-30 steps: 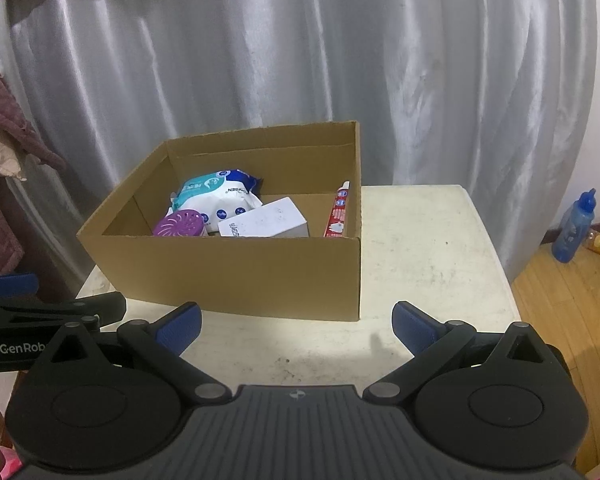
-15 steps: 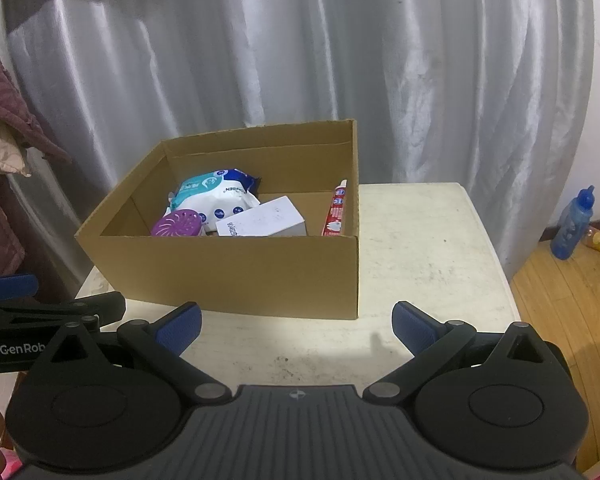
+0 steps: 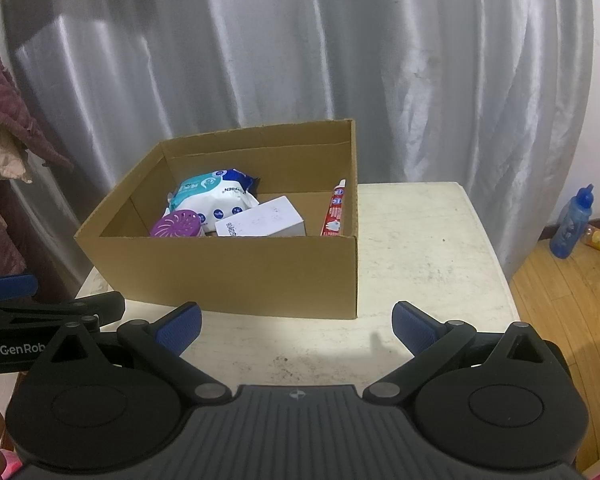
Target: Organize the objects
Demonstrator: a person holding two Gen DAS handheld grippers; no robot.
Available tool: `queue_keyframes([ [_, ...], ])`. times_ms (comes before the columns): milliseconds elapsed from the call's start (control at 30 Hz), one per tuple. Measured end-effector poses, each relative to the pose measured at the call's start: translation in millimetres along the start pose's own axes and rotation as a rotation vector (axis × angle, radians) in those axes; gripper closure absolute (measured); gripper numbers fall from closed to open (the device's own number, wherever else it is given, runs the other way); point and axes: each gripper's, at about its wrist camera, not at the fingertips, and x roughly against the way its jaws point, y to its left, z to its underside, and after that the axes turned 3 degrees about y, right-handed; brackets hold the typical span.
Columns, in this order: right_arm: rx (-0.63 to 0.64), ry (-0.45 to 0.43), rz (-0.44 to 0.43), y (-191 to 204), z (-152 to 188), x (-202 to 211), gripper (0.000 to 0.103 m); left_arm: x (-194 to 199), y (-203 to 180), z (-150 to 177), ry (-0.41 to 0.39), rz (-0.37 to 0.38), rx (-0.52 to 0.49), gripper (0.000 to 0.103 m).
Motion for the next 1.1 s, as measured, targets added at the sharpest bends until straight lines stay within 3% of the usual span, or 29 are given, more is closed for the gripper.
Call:
queue_keyframes([
  [1100,-0.007,0.003,0.004,-1.2,-4.0,-1.7,0.0,-1.5,2.6,-2.0,-0.002,-0.001,-0.003,0.001],
])
